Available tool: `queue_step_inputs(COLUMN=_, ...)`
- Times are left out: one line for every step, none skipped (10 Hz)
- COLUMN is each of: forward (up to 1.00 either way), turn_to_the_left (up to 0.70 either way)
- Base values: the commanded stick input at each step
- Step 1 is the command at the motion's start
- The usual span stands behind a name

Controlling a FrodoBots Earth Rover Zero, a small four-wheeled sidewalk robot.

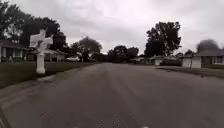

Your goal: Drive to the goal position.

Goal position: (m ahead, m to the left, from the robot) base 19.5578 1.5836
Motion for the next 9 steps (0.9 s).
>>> queue_step_inputs(forward=0.38, turn_to_the_left=0.0)
queue_step_inputs(forward=0.38, turn_to_the_left=0.0)
queue_step_inputs(forward=0.37, turn_to_the_left=0.0)
queue_step_inputs(forward=0.38, turn_to_the_left=0.0)
queue_step_inputs(forward=0.38, turn_to_the_left=0.0)
queue_step_inputs(forward=0.38, turn_to_the_left=0.0)
queue_step_inputs(forward=0.38, turn_to_the_left=0.0)
queue_step_inputs(forward=0.38, turn_to_the_left=0.0)
queue_step_inputs(forward=0.38, turn_to_the_left=0.0)
